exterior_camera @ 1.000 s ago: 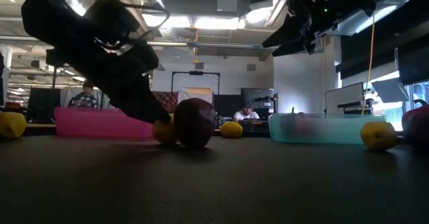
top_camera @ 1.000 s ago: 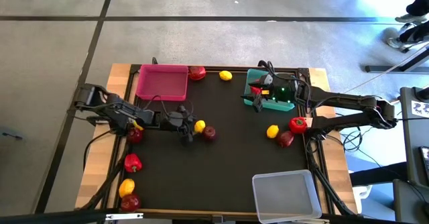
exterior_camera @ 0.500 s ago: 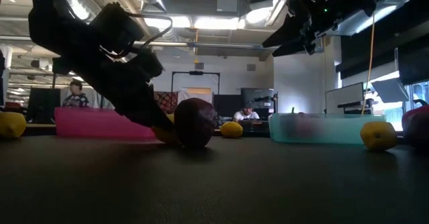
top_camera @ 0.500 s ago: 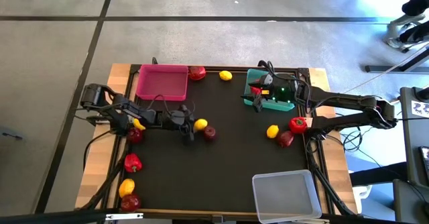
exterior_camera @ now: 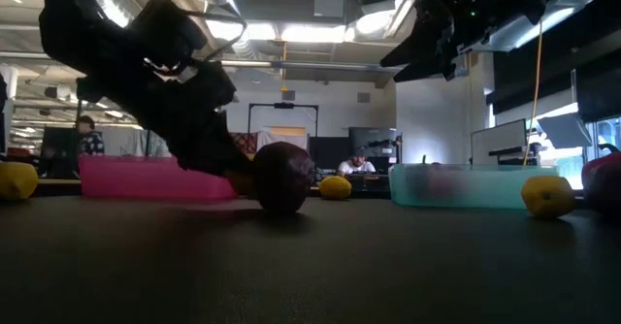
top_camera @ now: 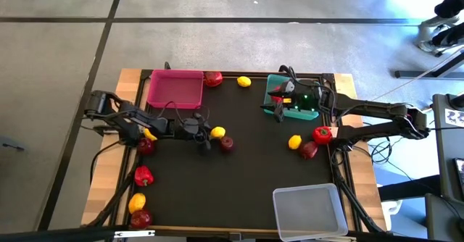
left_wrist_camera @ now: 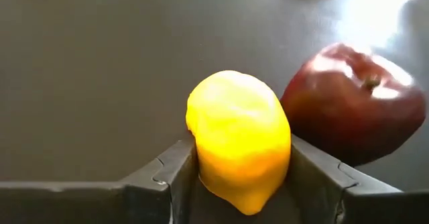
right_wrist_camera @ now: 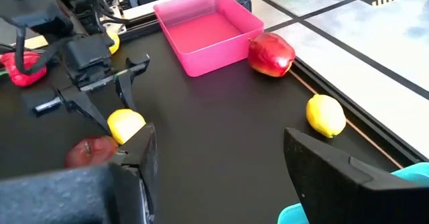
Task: Sort produce into baskets
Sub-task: Put the lemon into the pink bin
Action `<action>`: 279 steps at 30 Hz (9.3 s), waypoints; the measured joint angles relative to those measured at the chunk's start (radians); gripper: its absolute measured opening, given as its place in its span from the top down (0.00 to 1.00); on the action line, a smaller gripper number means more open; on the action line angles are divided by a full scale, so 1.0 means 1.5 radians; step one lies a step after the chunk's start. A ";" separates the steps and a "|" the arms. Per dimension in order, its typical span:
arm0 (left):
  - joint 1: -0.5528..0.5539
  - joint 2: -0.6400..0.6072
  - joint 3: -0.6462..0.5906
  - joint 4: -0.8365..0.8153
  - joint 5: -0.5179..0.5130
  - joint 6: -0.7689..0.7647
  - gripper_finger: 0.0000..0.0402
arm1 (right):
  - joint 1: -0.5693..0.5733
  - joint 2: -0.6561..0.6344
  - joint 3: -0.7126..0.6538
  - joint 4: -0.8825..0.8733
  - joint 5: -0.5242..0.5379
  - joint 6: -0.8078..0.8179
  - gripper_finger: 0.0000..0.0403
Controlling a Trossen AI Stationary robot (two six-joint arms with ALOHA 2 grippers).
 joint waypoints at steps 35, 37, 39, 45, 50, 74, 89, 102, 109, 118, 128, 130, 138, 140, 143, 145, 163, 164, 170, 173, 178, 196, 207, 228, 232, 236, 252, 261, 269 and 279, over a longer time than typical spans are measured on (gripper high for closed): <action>0.403 -0.324 0.160 -0.626 -0.192 0.039 0.52 | 0.000 0.104 0.000 -0.003 0.000 0.009 0.41; 0.427 -0.300 0.160 -0.636 -0.192 0.045 0.52 | 0.000 0.112 0.000 -0.002 0.000 0.009 0.41; 0.445 -0.277 0.160 -0.635 -0.192 0.048 0.52 | 0.000 0.118 0.000 -0.001 0.000 0.009 0.41; 0.479 -0.217 0.160 -0.631 -0.192 0.057 0.49 | 0.000 0.120 0.000 -0.001 0.000 0.009 0.41; 0.505 -0.180 0.160 -0.628 -0.192 0.063 0.46 | 0.000 0.120 0.000 -0.001 0.000 0.009 0.41; 0.536 -0.141 0.159 -0.597 -0.193 0.090 0.44 | 0.000 0.120 0.000 -0.002 0.000 0.009 0.41; 0.556 -0.141 0.159 -0.598 -0.175 0.031 0.44 | 0.000 0.120 0.000 -0.001 0.000 0.009 0.41; 0.556 -0.141 0.159 -0.598 -0.164 0.074 0.44 | 0.000 0.120 0.000 -0.002 0.000 0.009 0.41; 0.555 -0.141 0.159 -0.598 -0.164 0.066 0.39 | 0.000 0.120 0.000 -0.002 0.000 0.009 0.41; 0.559 -0.141 0.159 -0.598 -0.164 0.065 0.21 | 0.000 0.120 0.000 -0.002 0.000 0.009 0.41; 0.544 -0.141 0.167 -0.616 -0.137 0.049 0.18 | 0.000 0.119 0.000 -0.002 0.000 0.009 0.41; 0.537 -0.141 0.190 -0.650 -0.120 0.049 0.18 | 0.000 0.119 0.000 -0.002 0.000 0.009 0.41; 0.447 -0.141 0.306 -0.884 -0.111 0.015 0.18 | 0.000 0.119 0.000 -0.002 0.000 0.009 0.41; 0.420 -0.141 0.330 -0.945 -0.111 -0.001 0.18 | 0.000 0.119 0.000 -0.003 0.000 0.009 0.41; 0.379 -0.142 0.358 -1.028 -0.111 -0.030 0.18 | 0.000 0.119 0.000 -0.006 0.000 0.009 0.41; 0.351 -0.142 0.370 -1.087 -0.111 -0.051 0.17 | 0.000 0.119 0.000 -0.009 0.000 0.009 0.41; 0.145 -0.142 0.379 -1.302 0.014 -0.247 0.17 | 0.000 0.119 0.000 -0.007 0.000 0.009 0.41; 0.140 -0.142 0.376 -1.300 0.021 -0.250 0.17 | 0.000 0.119 0.000 -0.007 0.000 0.009 0.41; 0.126 -0.141 0.316 -1.295 0.071 -0.265 0.17 | 0.000 0.119 0.000 -0.007 0.000 0.009 0.41; 0.126 -0.141 0.290 -1.292 0.078 -0.266 0.17 | 0.000 0.119 0.000 -0.006 0.000 0.009 0.41; 0.126 -0.132 0.270 -1.292 0.092 -0.269 0.17 | 0.000 0.119 0.000 -0.006 0.000 0.009 0.41; 0.126 0.108 0.270 -1.292 0.055 -0.183 0.17 | 0.000 0.119 0.000 -0.002 0.000 0.009 0.41; 0.128 0.188 0.270 -1.252 0.055 -0.108 0.17 | 0.000 0.119 0.000 -0.004 0.000 0.009 0.41; 0.126 0.212 0.246 -1.240 0.057 -0.060 0.34 | 0.000 0.119 0.000 -0.007 0.000 0.009 0.41; 0.126 0.203 0.247 -1.241 0.055 -0.051 0.37 | 0.000 0.119 0.000 -0.007 0.000 0.009 0.41; 0.122 0.172 0.257 -1.245 0.032 -0.044 0.38 | 0.000 0.119 0.000 -0.007 0.000 0.009 0.41; 0.120 -0.071 0.391 -1.260 -0.053 -0.057 0.39 | 0.000 0.119 0.000 -0.006 0.000 0.009 0.41; 0.163 -0.196 0.404 -1.189 -0.150 -0.053 0.35 | 0.000 0.119 0.000 -0.006 0.000 0.009 0.41; 0.233 -0.212 0.401 -1.071 -0.190 -0.008 0.34 | 0.000 0.119 0.000 -0.006 0.000 0.009 0.41; 0.333 -0.210 0.334 -0.881 -0.193 0.046 0.34 | 0.000 0.119 0.000 -0.007 0.000 0.009 0.41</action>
